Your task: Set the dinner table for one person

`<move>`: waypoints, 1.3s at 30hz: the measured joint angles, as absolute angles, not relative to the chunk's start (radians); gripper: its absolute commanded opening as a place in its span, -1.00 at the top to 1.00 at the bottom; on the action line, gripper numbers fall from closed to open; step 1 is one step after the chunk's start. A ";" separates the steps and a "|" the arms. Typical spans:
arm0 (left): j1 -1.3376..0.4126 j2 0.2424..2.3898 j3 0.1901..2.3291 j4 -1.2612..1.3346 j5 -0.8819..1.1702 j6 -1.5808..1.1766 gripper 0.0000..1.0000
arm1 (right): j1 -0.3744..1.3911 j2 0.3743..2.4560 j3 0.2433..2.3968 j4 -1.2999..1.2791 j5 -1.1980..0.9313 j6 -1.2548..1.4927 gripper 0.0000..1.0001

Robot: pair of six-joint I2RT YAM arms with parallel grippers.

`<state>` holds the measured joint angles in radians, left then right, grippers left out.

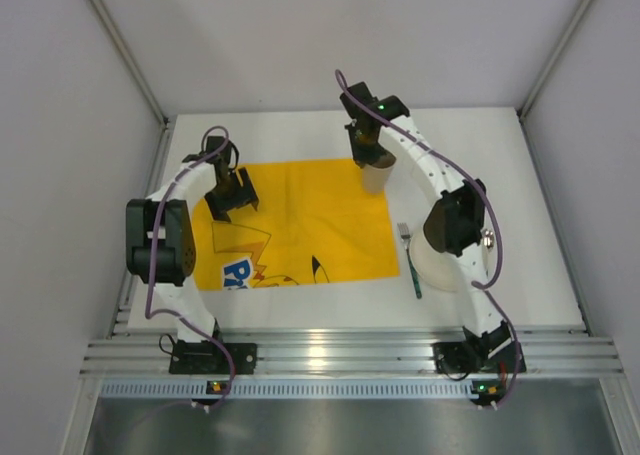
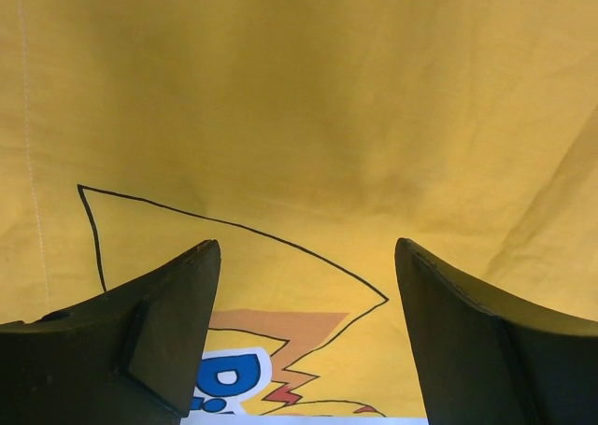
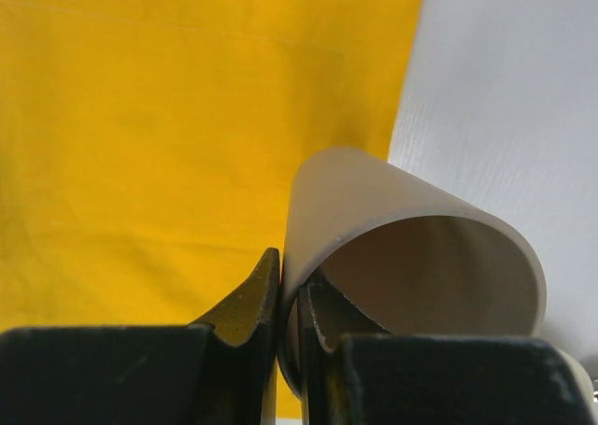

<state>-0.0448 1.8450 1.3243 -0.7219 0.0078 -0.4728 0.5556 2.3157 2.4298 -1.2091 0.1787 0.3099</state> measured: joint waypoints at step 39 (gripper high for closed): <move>-0.044 1.774 1.234 -0.653 0.157 -0.500 -0.57 | 0.553 2.075 2.263 -1.190 0.349 0.360 -0.96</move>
<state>-0.0441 1.7737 1.2343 -0.6533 0.1574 -0.5003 0.5529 2.0750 2.2627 -1.1896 0.3489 0.3599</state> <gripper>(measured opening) 0.787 0.972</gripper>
